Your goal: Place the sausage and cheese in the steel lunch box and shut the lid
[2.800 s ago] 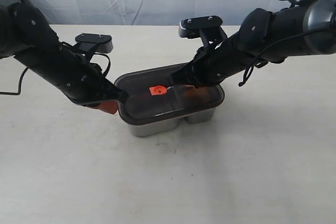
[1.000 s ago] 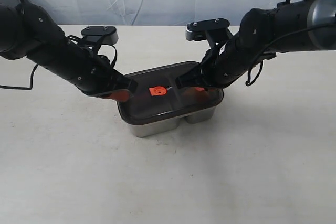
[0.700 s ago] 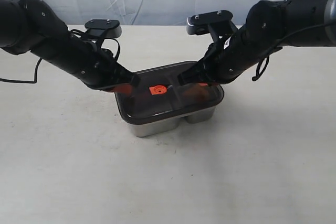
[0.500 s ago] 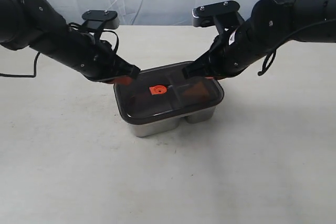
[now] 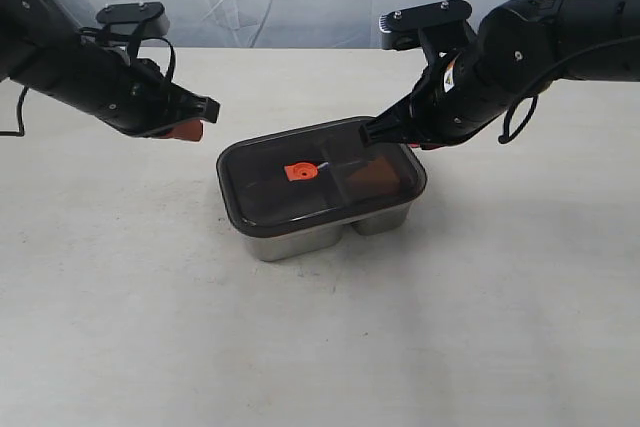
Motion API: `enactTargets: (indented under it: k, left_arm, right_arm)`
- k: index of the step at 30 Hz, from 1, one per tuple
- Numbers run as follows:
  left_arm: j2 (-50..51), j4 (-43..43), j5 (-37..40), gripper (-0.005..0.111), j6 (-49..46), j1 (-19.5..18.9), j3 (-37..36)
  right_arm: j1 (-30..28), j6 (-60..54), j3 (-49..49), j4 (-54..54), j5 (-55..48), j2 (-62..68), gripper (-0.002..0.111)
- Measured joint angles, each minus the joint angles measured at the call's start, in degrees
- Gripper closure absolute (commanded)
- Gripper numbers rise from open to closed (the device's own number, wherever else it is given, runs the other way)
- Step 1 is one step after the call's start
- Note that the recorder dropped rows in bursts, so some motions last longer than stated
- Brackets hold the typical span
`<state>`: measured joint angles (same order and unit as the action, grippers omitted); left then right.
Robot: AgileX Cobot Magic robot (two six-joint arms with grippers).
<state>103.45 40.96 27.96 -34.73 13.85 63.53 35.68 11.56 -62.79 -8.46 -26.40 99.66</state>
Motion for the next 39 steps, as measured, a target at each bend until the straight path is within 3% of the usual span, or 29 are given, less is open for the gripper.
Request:
enactTargets:
  k: [16,21,28,39]
  left_arm:
    - [4.2,3.3,1.9,0.106,-0.6,0.0,0.3]
    - [2.5,16.1,5.7,0.106,-13.0,0.0,1.9]
    - [6.5,18.3,9.3,0.106,-16.0,0.1,2.0]
    - [8.5,20.4,9.3,0.106,-16.2,5.0,2.9]
  right_arm:
    - [0.0,0.9,0.0,0.0,-0.4,0.0,0.109]
    - [0.0,1.0,0.0,0.6,0.9,2.8,0.109]
    - [0.0,1.0,0.0,1.5,2.4,5.2,0.109]
    - [0.0,0.9,0.0,5.4,2.3,5.3,0.109]
